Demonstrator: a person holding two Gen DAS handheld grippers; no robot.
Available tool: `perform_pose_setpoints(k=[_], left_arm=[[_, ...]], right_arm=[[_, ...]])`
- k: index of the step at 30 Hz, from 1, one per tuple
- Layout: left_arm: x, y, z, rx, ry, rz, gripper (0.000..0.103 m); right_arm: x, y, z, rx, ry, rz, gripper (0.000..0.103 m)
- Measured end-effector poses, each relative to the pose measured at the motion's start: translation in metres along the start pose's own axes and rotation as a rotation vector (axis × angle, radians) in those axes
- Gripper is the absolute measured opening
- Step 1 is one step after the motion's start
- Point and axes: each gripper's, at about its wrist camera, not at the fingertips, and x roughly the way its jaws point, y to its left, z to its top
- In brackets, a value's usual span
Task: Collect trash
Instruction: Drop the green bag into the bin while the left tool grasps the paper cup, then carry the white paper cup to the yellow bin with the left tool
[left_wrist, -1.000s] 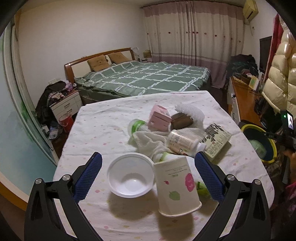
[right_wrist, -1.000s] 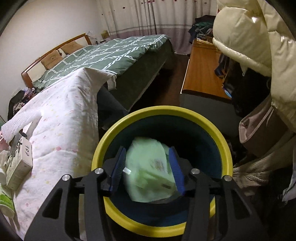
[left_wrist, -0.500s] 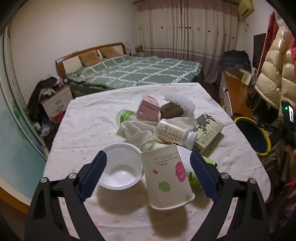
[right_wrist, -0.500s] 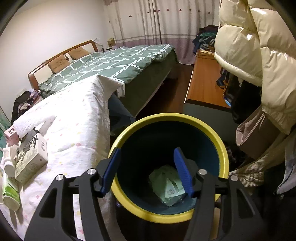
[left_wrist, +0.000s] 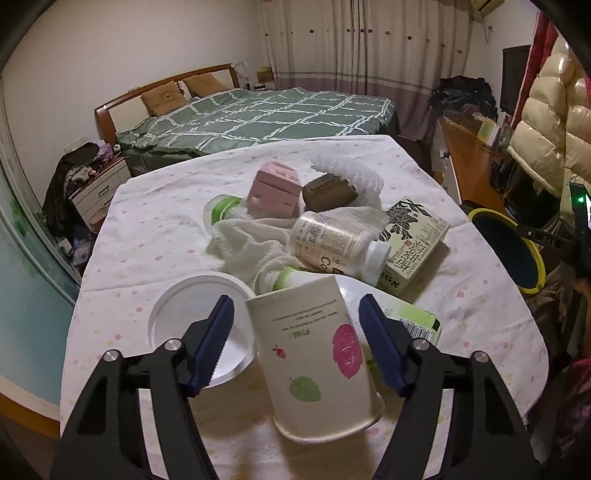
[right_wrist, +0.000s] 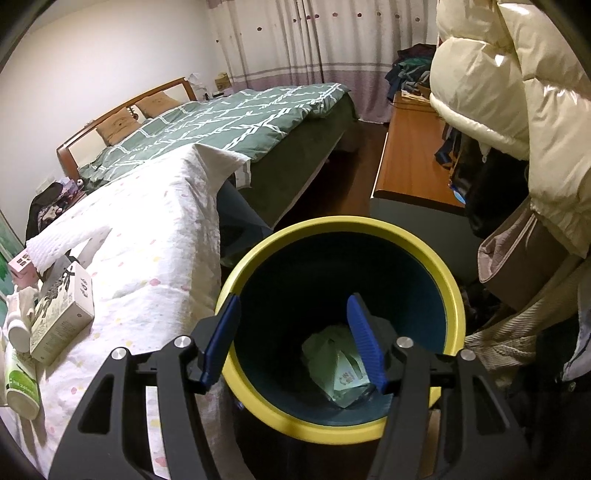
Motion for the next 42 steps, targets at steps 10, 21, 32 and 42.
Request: perform_pose_setpoints(k=[10, 21, 32, 42], left_arm=[[0.001, -0.003, 0.000, 0.005, 0.006, 0.005, 0.058], [-0.052, -0.022, 0.023, 0.061, -0.123, -0.048, 0.058], [-0.036, -0.121, 0.089, 0.245, -0.186, -0.251, 0.058], [0.040, -0.267, 0.128, 0.361, -0.116, -0.423, 0.058]], right_arm=[[-0.001, 0.003, 0.000, -0.004, 0.000, 0.022, 0.059], [-0.022, -0.002, -0.005, -0.003, -0.035, 0.022, 0.059], [-0.053, -0.025, -0.017, -0.010, -0.078, -0.041, 0.059], [-0.064, -0.074, -0.031, 0.032, -0.060, -0.094, 0.059]])
